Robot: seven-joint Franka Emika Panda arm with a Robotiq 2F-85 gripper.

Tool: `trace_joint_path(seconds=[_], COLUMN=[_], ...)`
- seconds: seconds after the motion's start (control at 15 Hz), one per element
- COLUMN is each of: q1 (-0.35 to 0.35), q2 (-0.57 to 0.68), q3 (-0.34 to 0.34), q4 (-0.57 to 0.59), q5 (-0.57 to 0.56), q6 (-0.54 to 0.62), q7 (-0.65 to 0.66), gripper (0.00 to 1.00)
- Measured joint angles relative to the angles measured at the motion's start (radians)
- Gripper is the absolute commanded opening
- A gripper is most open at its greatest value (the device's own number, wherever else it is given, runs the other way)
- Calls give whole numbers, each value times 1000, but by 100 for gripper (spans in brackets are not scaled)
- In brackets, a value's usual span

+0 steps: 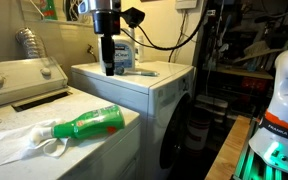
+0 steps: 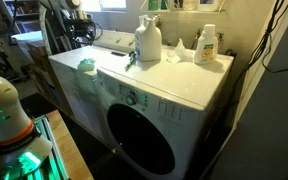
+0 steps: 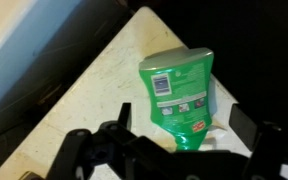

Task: Put the green bottle upright

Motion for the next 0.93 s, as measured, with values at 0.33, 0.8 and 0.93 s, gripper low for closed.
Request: trace_joint_path(seconds=[0.33, 0.8, 0.93], q1=[92, 188, 189], q2=[120, 294, 298], q3=[24, 23, 19], q4=[95, 262, 270], q5=[-40, -139, -138], q6=[-55, -62, -69], q7=[37, 62, 62], gripper=[100, 100, 100])
